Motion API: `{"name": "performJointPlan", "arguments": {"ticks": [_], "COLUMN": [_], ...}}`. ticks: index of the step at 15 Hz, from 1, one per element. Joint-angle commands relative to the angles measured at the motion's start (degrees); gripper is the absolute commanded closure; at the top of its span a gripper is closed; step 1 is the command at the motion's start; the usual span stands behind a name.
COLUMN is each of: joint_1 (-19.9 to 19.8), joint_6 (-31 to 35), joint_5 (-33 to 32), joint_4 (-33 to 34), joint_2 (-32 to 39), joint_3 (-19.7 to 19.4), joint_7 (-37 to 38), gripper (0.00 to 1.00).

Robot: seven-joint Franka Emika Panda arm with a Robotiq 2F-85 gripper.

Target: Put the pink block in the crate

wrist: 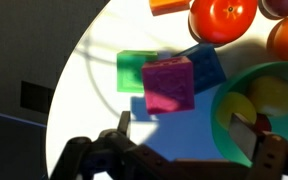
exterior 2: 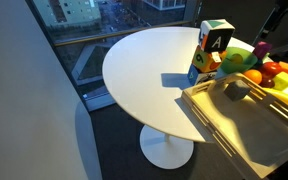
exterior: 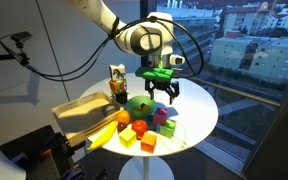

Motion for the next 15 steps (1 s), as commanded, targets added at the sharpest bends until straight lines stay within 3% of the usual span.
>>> {"name": "performJointPlan", "arguments": {"ticks": [1, 14, 15], "joint_1": [-0.8, -2.0, -2.0], "joint_6": [0.3, 2.1, 1.9], "joint_5": [0.0, -0.1, -0.2], "joint_4": [1.0, 4.2, 4.4], "joint_2": [1.2, 7.6, 8.0], "joint_3": [0.7, 1.4, 1.4], "joint_7": [0.3, -1.4, -1.4], "gripper": [0.00, 0.00, 0.19]}}
